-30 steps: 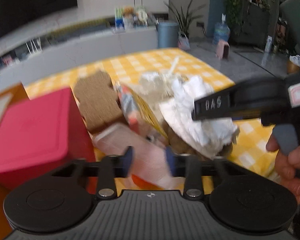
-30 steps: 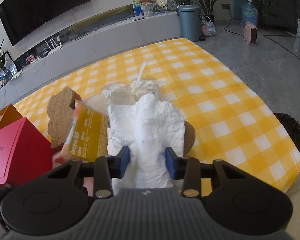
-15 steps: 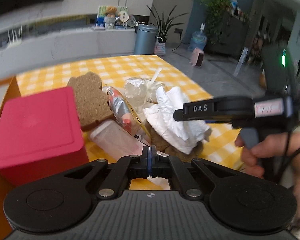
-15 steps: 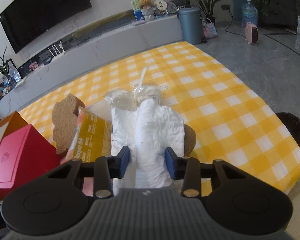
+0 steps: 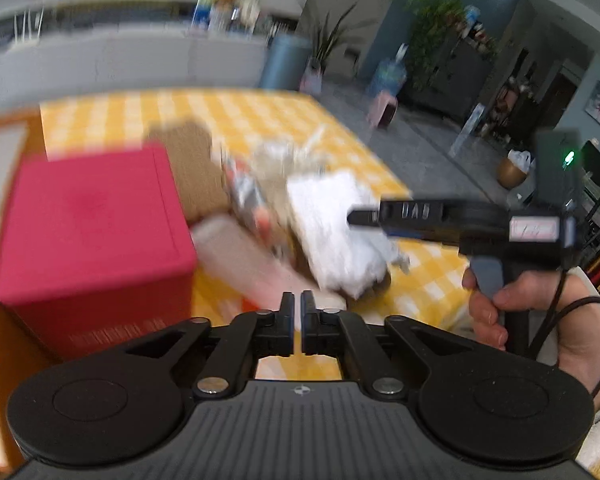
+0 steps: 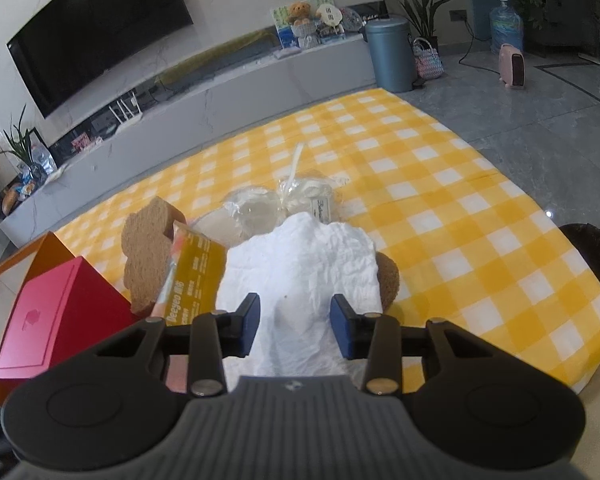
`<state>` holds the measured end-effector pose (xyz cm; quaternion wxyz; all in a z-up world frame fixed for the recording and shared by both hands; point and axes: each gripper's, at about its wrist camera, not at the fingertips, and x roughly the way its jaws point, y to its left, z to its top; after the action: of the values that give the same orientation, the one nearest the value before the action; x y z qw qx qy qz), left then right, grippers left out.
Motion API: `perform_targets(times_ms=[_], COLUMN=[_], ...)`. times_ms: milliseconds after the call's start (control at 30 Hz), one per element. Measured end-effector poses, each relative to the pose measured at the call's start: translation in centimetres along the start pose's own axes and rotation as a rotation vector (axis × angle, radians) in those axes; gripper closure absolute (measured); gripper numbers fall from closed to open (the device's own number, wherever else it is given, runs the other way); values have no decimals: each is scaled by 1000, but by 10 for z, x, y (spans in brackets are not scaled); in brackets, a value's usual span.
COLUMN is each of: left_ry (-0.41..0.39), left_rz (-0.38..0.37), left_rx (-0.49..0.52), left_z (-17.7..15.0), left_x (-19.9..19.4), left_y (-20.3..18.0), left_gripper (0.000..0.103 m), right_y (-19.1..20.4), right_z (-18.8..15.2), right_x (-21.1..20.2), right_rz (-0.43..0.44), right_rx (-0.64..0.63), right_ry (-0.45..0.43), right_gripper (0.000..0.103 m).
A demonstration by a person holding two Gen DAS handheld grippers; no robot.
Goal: Organize soft objects
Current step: 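Close the right gripper on the white towel and lift it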
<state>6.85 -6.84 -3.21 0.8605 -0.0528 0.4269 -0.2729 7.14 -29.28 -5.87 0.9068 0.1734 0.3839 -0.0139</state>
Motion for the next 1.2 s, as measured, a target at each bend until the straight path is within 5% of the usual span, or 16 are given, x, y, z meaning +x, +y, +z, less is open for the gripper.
perform_targets(times_ms=[67,100,333,433,533,633,900,1133,1200], left_ry=[33,44,58,92,128,133,103,-36,-81], left_rz=[6,13,75,65,42,41,9,27,31], left_rx=[-45,-67,-144,-198,-202,-189,-154,-115,-116], left_z=[-6,-7,-8,-7,-7,-9,-12,0,3], left_x=[16,23,52,61,68,74,30,-44,-60], left_y=[0,0,5,9,11,13,13,13,12], left_gripper=[59,50,33,44,82,100,101,101,101], right_y=[2,3,19,26,32,32,25,36,36], right_z=[0,0,3,4,3,2,1,-3,-5], right_x=[5,6,24,33,37,39,36,46,47], right_rz=[-22,-31,-127,-134,-153,-158,-125,-169,-164], right_rx=[-8,-11,-110,-147,-178,-181,-148,-218,-225], right_ry=[22,22,31,42,54,65,66,107,117], right_gripper=[31,24,15,9,9,9,9,3,12])
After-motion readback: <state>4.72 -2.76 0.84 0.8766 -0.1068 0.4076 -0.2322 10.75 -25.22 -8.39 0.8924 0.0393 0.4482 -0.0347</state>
